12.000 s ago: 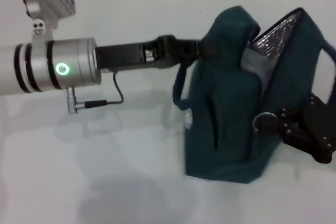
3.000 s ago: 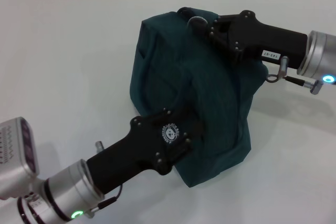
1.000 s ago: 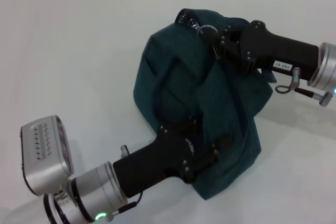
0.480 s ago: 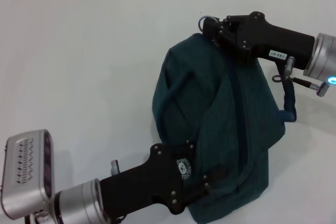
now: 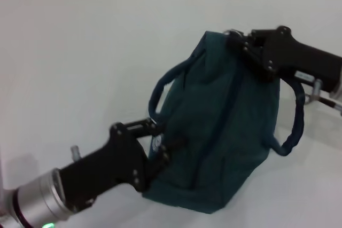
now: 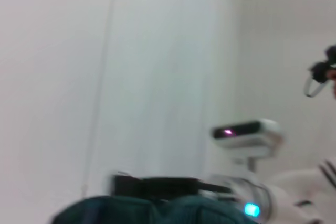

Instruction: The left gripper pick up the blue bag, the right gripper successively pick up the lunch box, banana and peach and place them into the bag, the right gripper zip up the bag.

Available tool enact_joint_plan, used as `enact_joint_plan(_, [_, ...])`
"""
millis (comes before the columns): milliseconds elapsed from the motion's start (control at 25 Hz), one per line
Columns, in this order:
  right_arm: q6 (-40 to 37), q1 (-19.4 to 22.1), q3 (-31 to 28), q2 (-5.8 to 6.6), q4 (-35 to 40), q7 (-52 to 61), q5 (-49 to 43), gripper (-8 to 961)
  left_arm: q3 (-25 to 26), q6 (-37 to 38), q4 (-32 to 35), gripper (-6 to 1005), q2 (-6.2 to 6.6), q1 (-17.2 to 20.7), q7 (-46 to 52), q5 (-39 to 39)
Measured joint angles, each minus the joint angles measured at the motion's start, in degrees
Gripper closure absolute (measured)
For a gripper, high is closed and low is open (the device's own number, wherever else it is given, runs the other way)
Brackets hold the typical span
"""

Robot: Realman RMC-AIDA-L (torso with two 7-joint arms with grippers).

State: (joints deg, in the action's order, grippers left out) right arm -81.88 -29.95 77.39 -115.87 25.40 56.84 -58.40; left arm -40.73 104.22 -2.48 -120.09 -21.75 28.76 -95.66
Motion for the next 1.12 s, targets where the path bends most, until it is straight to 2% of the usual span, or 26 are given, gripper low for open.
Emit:
enact_joint_plan(80, [-2.1,2.4,0.0,0.11,0.9,-1.1,0.0,934,0.0,-0.3,1.5,657,0.08,0.2,1.3,1.8])
enact_joint_plan(320, [-7.4,6.3,-1.0,0.19,2.0,-2.5,0.1,934,0.0,-3.0,3.9,854,0.20,-0.3,4.2,4.6])
enact_joint_plan(520, [-7.9,7.8,-7.0,0.11,0.2,-2.1,0.2,934,0.0,-4.2,4.5,923,0.27,-0.8,4.5,5.1])
enact_joint_plan(760, [-7.7,6.2,-9.0,0.17,-5.3,-1.6,2.5,934,0.0,-4.3,5.1,937,0.29,-0.7,4.3,5.2])
enact_joint_plan(1120, [-4.9,5.8,-8.8,0.21,-6.0,0.4,2.8,933,-0.1,-4.2,5.7,941,0.30,-0.4,4.5,5.3])
